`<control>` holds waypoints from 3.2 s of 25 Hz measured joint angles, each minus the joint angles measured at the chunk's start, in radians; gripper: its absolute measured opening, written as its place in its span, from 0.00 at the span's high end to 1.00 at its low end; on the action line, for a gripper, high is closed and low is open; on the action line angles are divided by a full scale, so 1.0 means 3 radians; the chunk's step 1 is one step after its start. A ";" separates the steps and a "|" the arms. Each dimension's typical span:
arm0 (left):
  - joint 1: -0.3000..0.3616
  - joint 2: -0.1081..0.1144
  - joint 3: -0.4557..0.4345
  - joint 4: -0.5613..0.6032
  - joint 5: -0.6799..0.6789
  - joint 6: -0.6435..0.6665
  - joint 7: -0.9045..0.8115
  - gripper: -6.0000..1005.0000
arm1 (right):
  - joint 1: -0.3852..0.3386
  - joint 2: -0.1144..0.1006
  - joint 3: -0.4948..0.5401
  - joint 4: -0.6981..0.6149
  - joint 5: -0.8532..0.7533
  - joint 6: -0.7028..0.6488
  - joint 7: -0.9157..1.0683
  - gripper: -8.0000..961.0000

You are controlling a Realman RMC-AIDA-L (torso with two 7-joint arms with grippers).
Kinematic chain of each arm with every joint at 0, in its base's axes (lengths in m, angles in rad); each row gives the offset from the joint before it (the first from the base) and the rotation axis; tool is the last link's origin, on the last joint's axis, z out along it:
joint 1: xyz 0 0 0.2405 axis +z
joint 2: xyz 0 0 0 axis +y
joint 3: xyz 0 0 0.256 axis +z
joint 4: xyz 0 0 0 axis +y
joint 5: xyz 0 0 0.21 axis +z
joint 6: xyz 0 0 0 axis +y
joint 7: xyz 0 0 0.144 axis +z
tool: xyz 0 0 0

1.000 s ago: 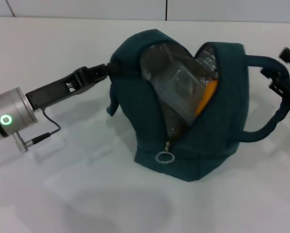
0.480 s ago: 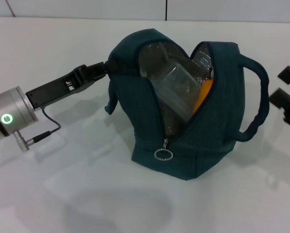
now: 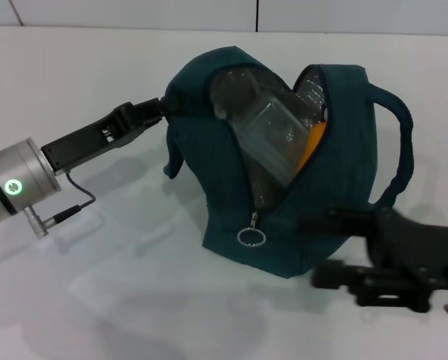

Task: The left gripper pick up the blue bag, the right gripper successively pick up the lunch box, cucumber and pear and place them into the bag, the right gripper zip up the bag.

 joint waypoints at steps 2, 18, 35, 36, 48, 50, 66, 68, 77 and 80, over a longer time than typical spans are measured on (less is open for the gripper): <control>0.0012 0.0000 0.0000 -0.0020 -0.0041 -0.0001 0.0000 0.94 | 0.0079 0.0009 -0.0001 -0.0015 -0.0175 0.0155 0.0181 0.31; 0.0120 0.0000 0.0025 -0.0150 -0.0272 0.0038 0.0183 0.94 | 0.0021 0.0007 0.0489 -0.0090 -0.0465 0.0827 0.0214 0.31; 0.0016 0.0000 0.0025 -0.0190 -0.0252 0.0001 0.0211 0.94 | -0.0056 -0.0098 0.0437 -0.0039 -0.0899 0.0953 0.0528 0.31; 0.0014 0.0000 0.0026 -0.0192 -0.0251 0.0001 0.0211 0.94 | -0.0009 -0.0049 0.0437 -0.0050 -0.0969 0.1086 0.0529 0.31; 0.0040 0.0004 0.0040 -0.0196 -0.0241 0.0006 0.0211 0.94 | 0.0164 0.0049 0.0466 -0.0124 -0.1008 0.1534 0.0502 0.31; 0.0043 0.0005 0.0041 -0.0196 -0.0240 0.0009 0.0211 0.94 | 0.0155 0.0057 0.0471 -0.0179 -0.0987 0.1584 0.0498 0.31; 0.0020 0.0001 0.0116 -0.0196 -0.0195 0.0028 0.0211 0.94 | 0.0348 0.0089 0.0161 -0.0230 -0.0758 0.1941 0.0472 0.31; 0.0019 0.0002 0.0117 -0.0196 -0.0195 0.0027 0.0211 0.94 | 0.0362 0.0089 0.0087 -0.0239 -0.0704 0.1938 0.0480 0.31; 0.0018 0.0004 0.0118 -0.0182 -0.0193 0.0025 0.0211 0.94 | 0.0345 0.0088 -0.0047 -0.0221 -0.0560 0.2241 0.0485 0.31; 0.0015 0.0005 0.0118 -0.0183 -0.0193 0.0025 0.0211 0.94 | 0.0363 0.0089 -0.0158 -0.0220 -0.0491 0.2321 0.0485 0.31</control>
